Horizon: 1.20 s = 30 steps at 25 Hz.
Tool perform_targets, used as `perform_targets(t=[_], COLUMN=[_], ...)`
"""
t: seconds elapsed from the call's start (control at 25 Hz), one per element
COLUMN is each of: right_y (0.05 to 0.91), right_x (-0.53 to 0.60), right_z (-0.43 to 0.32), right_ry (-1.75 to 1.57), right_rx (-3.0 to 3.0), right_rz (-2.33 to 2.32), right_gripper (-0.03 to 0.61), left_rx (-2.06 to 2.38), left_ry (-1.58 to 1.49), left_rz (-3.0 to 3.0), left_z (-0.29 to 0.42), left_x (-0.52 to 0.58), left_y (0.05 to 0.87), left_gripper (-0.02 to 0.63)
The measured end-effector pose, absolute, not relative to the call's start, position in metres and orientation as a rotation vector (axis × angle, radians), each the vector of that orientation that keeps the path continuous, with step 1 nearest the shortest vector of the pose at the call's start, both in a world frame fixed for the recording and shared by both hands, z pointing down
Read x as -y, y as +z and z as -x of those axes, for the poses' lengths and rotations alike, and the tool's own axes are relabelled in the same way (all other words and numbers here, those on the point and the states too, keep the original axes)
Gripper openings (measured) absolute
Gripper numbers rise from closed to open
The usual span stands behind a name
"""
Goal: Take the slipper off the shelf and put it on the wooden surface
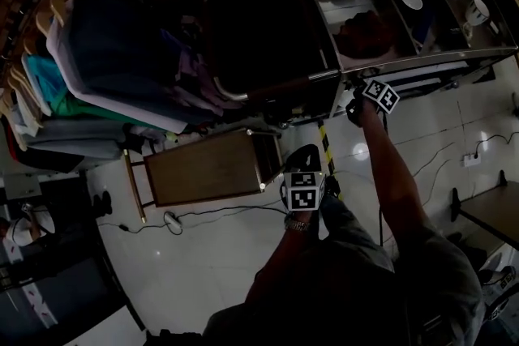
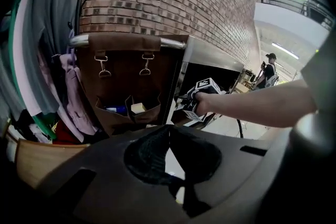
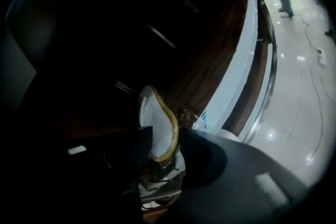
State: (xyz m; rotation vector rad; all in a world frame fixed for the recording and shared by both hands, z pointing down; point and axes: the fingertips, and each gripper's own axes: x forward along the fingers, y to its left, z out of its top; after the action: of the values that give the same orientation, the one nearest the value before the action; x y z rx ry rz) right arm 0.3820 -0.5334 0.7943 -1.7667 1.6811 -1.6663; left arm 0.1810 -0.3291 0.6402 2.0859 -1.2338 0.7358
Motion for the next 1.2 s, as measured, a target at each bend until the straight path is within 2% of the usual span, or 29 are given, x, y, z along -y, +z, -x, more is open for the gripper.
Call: perform_targets(t=[0.12,0.2,0.4,0.6,1.2], right_y=[0.801,0.811,0.790,0.753,0.698], right_x=[0.538,0.537,0.537,0.519,0.429], right_z=[-0.383,-0.381,-0.371,-0.375,-0.409], right_ry=[-1.671,-1.676,-1.628,-1.475,-1.298], right_rx=[-1.695,-1.755,-1.760,-1.798,-1.972], right_rz=[1.844,1.908,1.779,1.692,1.759], right_gripper=[0.145,0.083,0.023,0.018,0.018], left_rx=[1.255,1.270,1.283,1.285,1.236], left_ry=[0.728,0.727,0.723,0.713,0.692], left_rz=[-2.065,-2.055,-2.053,-2.077,-2.231], left_z=[-0.173,-0.167,-0.162,-0.163,-0.206], left_x=[0.328,0.327,0.320,0.311,0.253], left_y=[0.642,0.640,0.634,0.627,0.586], left_gripper=[0.003,0.003,0.003,0.003,0.003])
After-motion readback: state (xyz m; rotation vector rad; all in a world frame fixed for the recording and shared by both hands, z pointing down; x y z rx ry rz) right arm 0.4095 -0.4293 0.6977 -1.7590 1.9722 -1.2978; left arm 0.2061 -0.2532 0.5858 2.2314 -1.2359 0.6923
